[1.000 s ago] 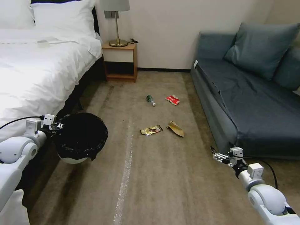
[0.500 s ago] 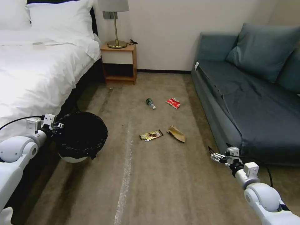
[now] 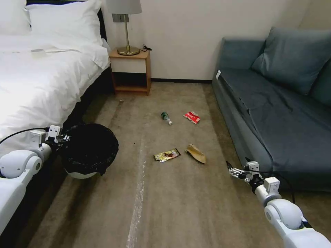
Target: Pick up the trash bin, then pick up the garbage on the floor and place it into the trash bin.
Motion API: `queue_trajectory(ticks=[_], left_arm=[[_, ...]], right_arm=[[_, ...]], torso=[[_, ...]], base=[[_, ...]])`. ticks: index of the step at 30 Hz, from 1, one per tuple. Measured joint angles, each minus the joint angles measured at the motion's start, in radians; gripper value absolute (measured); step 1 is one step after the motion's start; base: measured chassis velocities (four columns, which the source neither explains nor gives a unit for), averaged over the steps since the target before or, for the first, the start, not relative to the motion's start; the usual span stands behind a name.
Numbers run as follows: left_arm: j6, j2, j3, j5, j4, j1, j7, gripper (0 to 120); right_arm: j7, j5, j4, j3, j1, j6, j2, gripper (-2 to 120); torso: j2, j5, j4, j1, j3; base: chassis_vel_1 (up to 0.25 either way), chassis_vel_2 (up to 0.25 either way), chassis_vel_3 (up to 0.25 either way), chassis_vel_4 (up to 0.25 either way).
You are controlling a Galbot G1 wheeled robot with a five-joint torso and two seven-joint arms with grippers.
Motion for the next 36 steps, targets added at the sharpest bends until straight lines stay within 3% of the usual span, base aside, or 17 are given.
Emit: queue_trajectory(ticks=[36], left_arm=[[-0.033, -0.006, -0.029, 0.032, -0.010, 0.038, 0.042, 4]], right_arm=[[-0.007, -0.027, 0.011, 0.005, -0.034, 0.003, 0.023, 100]], torso=[[0.000, -0.0001, -0.0001, 0.000, 0.000]], base=[[-0.126, 0.119, 0.121, -0.122]])
